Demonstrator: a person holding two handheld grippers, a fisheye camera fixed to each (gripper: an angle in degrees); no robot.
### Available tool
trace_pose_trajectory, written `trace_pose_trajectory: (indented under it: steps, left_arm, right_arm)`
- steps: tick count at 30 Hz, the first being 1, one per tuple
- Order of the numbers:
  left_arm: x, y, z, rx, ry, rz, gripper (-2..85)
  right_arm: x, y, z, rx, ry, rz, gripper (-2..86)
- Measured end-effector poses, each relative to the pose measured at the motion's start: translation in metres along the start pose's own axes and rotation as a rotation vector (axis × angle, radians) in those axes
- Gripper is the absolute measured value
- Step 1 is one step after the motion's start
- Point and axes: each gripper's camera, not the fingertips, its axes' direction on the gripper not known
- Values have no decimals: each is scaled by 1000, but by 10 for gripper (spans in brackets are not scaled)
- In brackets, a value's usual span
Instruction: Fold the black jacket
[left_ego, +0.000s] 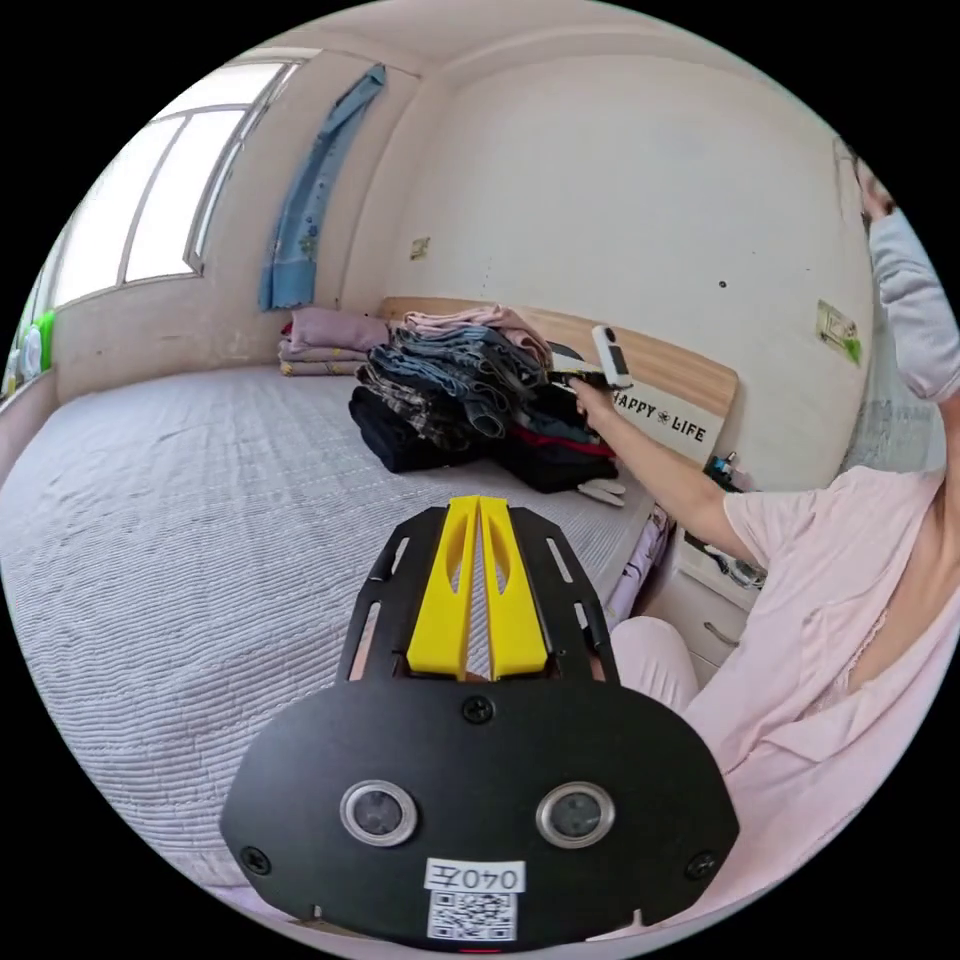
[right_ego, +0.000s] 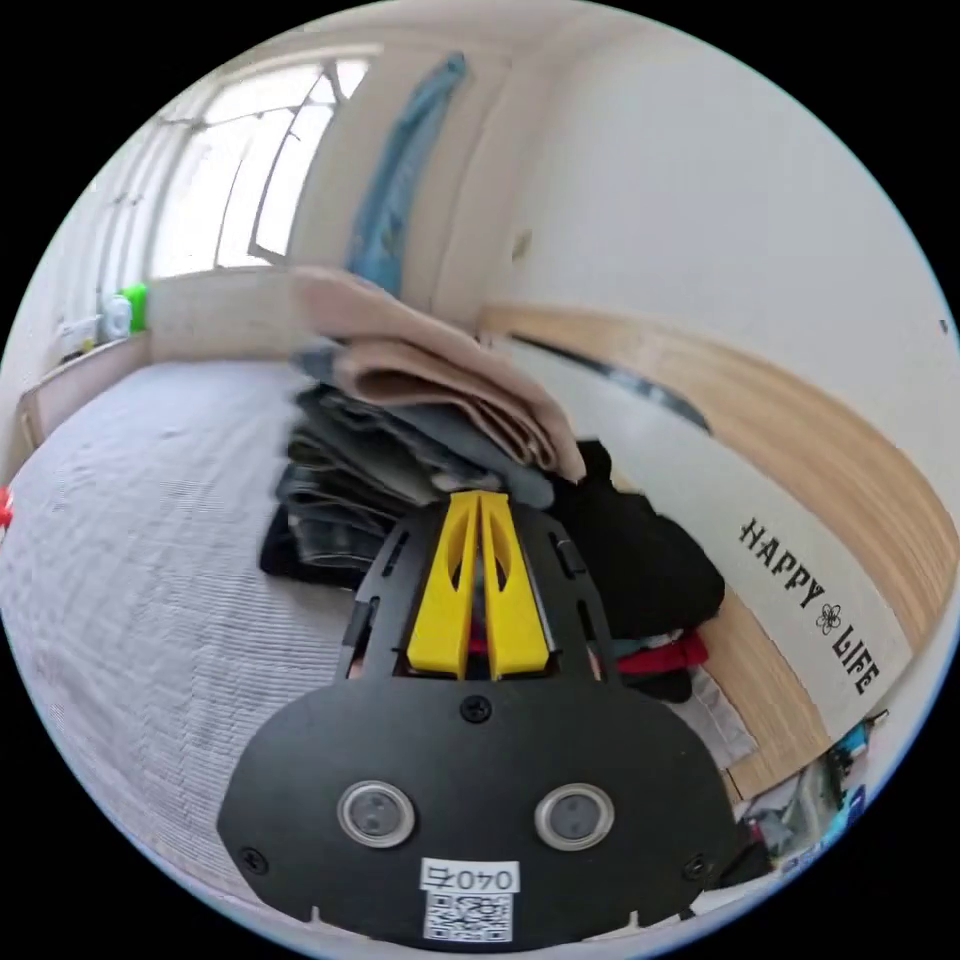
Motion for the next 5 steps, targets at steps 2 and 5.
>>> trace_pose_trajectory:
  steps: [2, 5]
  left_arm:
    - [-2, 13, -22, 41, -87, 30, -6]
    - [-2, 24, -32, -21, -259, 47, 16]
  right_arm:
    - [-62, 40, -82, 216, -99, -93, -10]
    - [-141, 84, -139, 117, -470, -177, -9]
